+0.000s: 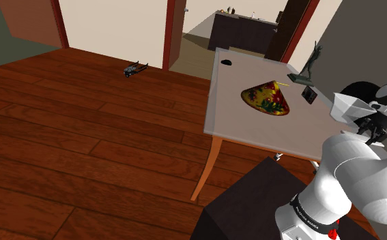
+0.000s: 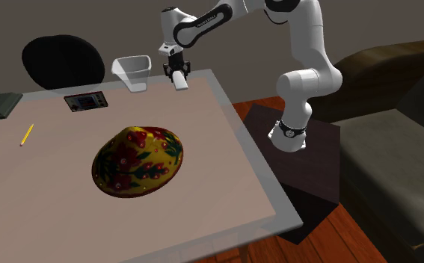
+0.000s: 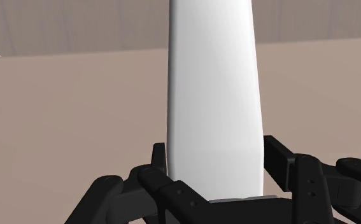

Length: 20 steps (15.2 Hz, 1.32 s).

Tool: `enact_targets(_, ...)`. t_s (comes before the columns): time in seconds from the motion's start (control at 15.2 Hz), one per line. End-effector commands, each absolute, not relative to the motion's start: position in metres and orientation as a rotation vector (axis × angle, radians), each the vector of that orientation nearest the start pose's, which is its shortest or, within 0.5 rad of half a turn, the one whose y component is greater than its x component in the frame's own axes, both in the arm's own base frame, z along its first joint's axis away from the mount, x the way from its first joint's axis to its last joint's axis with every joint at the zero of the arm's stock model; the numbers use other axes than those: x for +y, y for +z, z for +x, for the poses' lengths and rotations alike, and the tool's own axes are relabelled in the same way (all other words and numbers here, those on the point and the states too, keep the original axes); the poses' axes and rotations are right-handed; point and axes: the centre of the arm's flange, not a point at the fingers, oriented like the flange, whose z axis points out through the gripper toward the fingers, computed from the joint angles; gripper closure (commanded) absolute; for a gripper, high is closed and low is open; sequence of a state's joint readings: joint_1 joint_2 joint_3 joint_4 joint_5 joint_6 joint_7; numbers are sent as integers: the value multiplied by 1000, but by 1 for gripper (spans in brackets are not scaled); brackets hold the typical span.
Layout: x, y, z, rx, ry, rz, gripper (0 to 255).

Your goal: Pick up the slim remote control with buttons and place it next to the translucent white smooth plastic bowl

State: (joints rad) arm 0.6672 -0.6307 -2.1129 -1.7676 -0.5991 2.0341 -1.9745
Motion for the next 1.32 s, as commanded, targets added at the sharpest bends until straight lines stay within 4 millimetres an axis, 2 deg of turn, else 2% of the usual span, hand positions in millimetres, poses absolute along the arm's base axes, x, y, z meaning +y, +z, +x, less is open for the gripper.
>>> enact_targets(0.0,-642,340,-24,-1122,-7,-2923,255)
enact_targets(0.07,-642,340,-24,-1122,-7,-2923,255)
enact_targets(0.13,-642,341,-24,-1122,-7,-2923,0)
enact_targets(0.46,-642,341,-24,-1122,-7,-2923,0)
enact_targets(0.73,-642,390,-24,-1122,-7,-2923,0)
enact_targets(1.25,-642,390,-24,-1122,-7,-2923,0)
